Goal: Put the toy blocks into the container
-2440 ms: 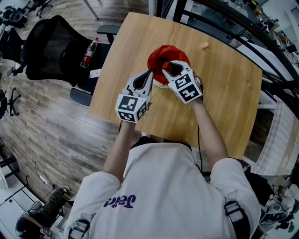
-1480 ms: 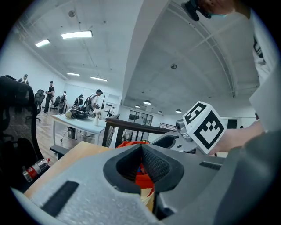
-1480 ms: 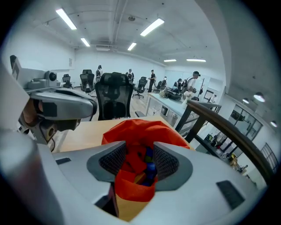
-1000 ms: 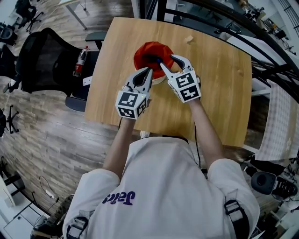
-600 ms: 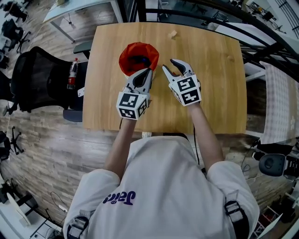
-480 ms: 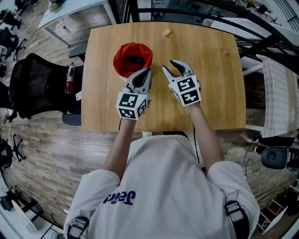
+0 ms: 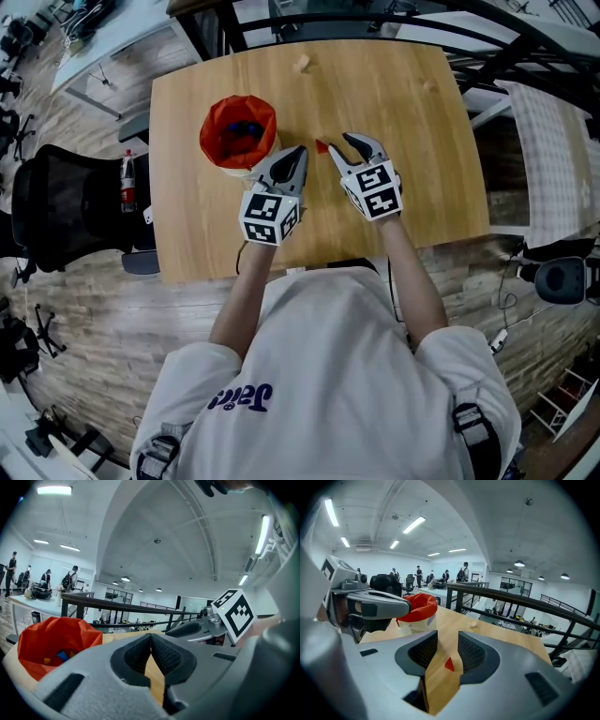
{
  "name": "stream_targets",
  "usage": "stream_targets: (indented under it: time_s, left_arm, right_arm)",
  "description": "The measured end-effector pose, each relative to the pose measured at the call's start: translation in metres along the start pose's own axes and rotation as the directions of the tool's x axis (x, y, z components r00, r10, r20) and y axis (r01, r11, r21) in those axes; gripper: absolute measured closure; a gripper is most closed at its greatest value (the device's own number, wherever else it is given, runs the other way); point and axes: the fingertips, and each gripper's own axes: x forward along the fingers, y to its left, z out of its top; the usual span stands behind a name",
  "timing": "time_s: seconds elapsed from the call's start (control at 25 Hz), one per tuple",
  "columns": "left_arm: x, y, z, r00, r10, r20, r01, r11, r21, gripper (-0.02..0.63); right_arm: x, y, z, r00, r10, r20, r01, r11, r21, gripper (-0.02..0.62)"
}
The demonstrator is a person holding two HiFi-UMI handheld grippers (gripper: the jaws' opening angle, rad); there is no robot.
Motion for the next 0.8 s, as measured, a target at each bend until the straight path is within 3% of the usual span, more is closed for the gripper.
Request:
stream_targets:
  time_s: [0.4, 0.8]
  left_arm:
    - [0.026, -0.009, -0.027, 0.998, -0.024, -0.059, 0.022, 0.999, -0.032, 0.592]
    - [0.049, 0.005, -0.063, 0.99, -0.005, -0.142, -0.006, 0.997, -0.078, 0.592]
  right_arm:
    - [0.004, -0.011, -0.041, 0.996, 0.016, -0.083, -0.015, 1.0, 0.016, 0.453]
    - [0.033, -0.005, -0.079, 0.98, 0.089, -0.176, -0.085, 0.996, 0.032, 0.453]
